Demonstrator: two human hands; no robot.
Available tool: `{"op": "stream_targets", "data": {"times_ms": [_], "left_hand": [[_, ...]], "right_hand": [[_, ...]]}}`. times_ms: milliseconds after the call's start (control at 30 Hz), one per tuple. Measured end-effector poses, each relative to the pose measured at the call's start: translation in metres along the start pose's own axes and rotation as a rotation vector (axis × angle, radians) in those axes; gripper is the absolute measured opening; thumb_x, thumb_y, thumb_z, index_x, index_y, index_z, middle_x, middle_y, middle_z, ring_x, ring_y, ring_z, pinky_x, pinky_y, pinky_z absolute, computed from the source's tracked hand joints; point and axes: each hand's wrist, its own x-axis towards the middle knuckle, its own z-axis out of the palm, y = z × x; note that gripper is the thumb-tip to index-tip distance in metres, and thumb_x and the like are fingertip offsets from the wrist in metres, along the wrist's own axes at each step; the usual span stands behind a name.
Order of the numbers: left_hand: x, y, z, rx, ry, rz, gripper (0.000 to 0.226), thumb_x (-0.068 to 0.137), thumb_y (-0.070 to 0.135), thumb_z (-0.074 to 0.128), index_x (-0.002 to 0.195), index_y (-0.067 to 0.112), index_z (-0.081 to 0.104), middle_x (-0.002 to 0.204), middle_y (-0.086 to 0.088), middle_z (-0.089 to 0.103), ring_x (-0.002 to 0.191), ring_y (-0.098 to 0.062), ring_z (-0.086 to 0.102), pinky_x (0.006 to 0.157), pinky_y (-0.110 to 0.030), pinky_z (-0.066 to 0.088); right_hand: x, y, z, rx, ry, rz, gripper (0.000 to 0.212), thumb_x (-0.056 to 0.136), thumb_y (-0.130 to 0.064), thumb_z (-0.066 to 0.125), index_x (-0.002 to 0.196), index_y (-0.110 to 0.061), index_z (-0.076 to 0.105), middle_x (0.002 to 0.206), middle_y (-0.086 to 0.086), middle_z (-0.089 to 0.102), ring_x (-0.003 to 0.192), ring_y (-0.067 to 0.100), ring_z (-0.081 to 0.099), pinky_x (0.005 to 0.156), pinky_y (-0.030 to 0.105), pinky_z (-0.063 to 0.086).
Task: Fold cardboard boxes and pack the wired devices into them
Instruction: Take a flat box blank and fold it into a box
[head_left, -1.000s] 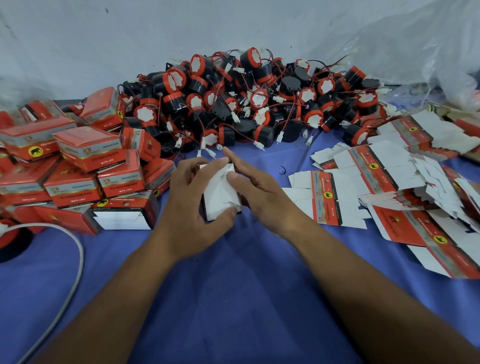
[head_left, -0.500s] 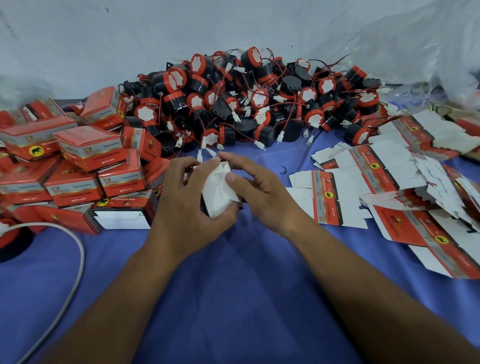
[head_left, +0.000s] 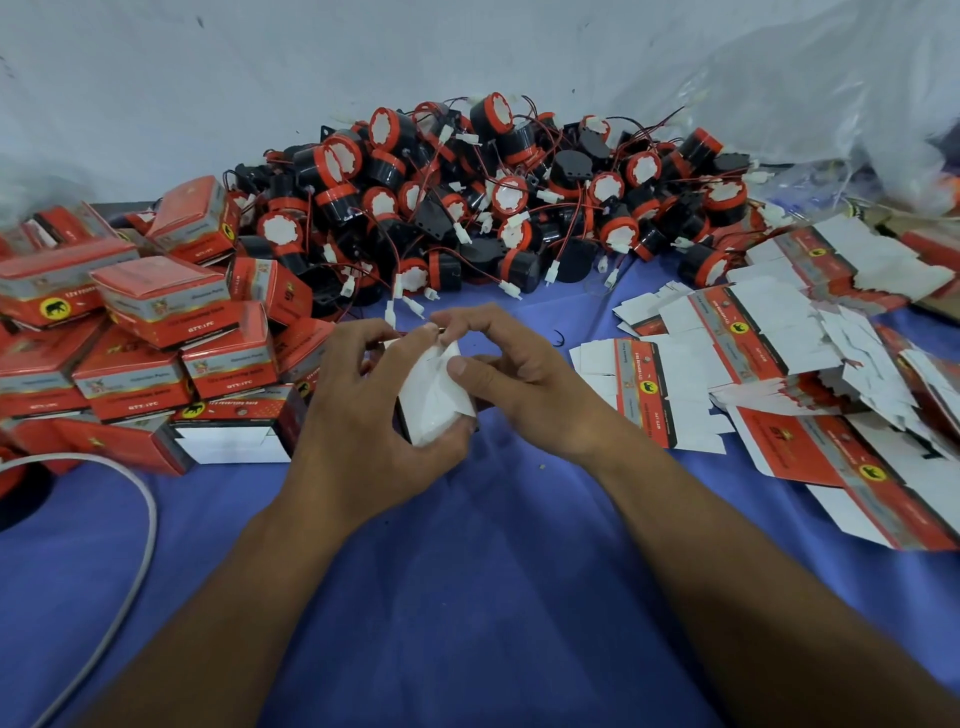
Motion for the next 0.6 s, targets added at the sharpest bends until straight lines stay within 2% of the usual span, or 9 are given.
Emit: {"op": "stream_targets", "data": {"times_ms": [100,133,233,267,333,367,467,533,600], "left_hand": [[0.0009,0.0004,-0.0006,-0.027,-0.031,0.014,0.070,0.076,0.046,0.068,0.129,0.001,0.059,0.118,-0.021,0.050,0.110,-0.032,0.051,0.087,-0.034,0.046],[0.0008,0.0001,-0.0009,-0.039,-0.044,0.016,0.070,0.077,0.046,0.067,0.129,0.000,0.059,0.119,-0.022,0.050,0.109,-0.033,0.052,0.086,-0.038,0.048],[0.0013,-0.0008,-0.0028,-0.066,-0.067,0.013,0.069,0.078,0.045,0.064,0.129,-0.002,0.058,0.120,-0.022,0.051,0.109,-0.034,0.051,0.088,-0.044,0.047],[0.0017,-0.0012,-0.0034,-0.068,-0.064,0.018,0.068,0.079,0.044,0.064,0.129,-0.002,0.057,0.122,-0.021,0.052,0.110,-0.033,0.051,0.090,-0.045,0.047],[0.0024,-0.0016,-0.0042,-0.077,-0.057,0.041,0.067,0.079,0.041,0.064,0.129,-0.004,0.056,0.125,-0.020,0.053,0.113,-0.032,0.051,0.093,-0.047,0.046],[0.0021,-0.0018,-0.0042,-0.086,-0.063,0.057,0.069,0.078,0.041,0.064,0.130,-0.004,0.054,0.127,-0.019,0.052,0.116,-0.031,0.051,0.095,-0.049,0.045],[-0.0006,-0.0007,-0.0021,-0.124,-0.126,0.057,0.086,0.075,0.050,0.067,0.139,-0.003,0.043,0.139,-0.018,0.043,0.128,-0.031,0.044,0.103,-0.053,0.041],[-0.0030,0.0001,-0.0008,-0.156,-0.148,0.023,0.095,0.075,0.051,0.067,0.145,-0.004,0.034,0.144,-0.017,0.037,0.133,-0.033,0.039,0.107,-0.055,0.038],[-0.0044,-0.0008,-0.0006,-0.182,-0.150,0.024,0.090,0.078,0.045,0.065,0.146,-0.004,0.031,0.146,-0.016,0.037,0.135,-0.032,0.038,0.109,-0.051,0.037]], "right_hand": [[-0.0004,-0.0001,-0.0033,0.057,-0.026,0.006,0.014,0.100,-0.015,0.056,0.109,-0.026,0.058,0.128,0.023,0.054,0.091,0.055,0.057,0.070,0.033,0.056],[-0.0005,0.0006,-0.0033,0.064,-0.028,0.005,0.013,0.100,-0.013,0.056,0.109,-0.024,0.058,0.126,0.020,0.055,0.091,0.054,0.056,0.071,0.032,0.055],[-0.0005,0.0026,0.0011,0.037,-0.004,0.011,0.016,0.100,-0.016,0.057,0.112,-0.027,0.058,0.118,0.028,0.056,0.085,0.050,0.057,0.071,0.034,0.055],[-0.0001,0.0034,0.0032,0.019,0.011,0.013,0.018,0.099,-0.018,0.058,0.114,-0.028,0.056,0.120,0.022,0.058,0.083,0.045,0.059,0.070,0.033,0.055],[0.0013,0.0047,0.0059,-0.007,0.044,0.041,0.031,0.096,-0.021,0.062,0.124,-0.030,0.050,0.129,0.004,0.058,0.082,0.025,0.064,0.073,0.033,0.057],[0.0021,0.0051,0.0062,-0.014,0.064,0.066,0.041,0.094,-0.023,0.064,0.131,-0.030,0.046,0.133,0.002,0.055,0.085,0.019,0.066,0.075,0.034,0.058],[0.0025,0.0066,0.0044,-0.052,0.117,0.122,0.068,0.090,-0.028,0.073,0.146,-0.033,0.035,0.134,0.004,0.054,0.088,0.015,0.069,0.078,0.030,0.057],[0.0021,0.0069,0.0039,-0.059,0.141,0.137,0.074,0.087,-0.030,0.076,0.147,-0.035,0.034,0.132,0.000,0.055,0.089,0.013,0.070,0.078,0.029,0.056],[0.0027,0.0071,0.0029,-0.064,0.161,0.144,0.075,0.084,-0.032,0.078,0.145,-0.038,0.036,0.129,-0.006,0.055,0.088,0.009,0.070,0.078,0.030,0.058]]}}
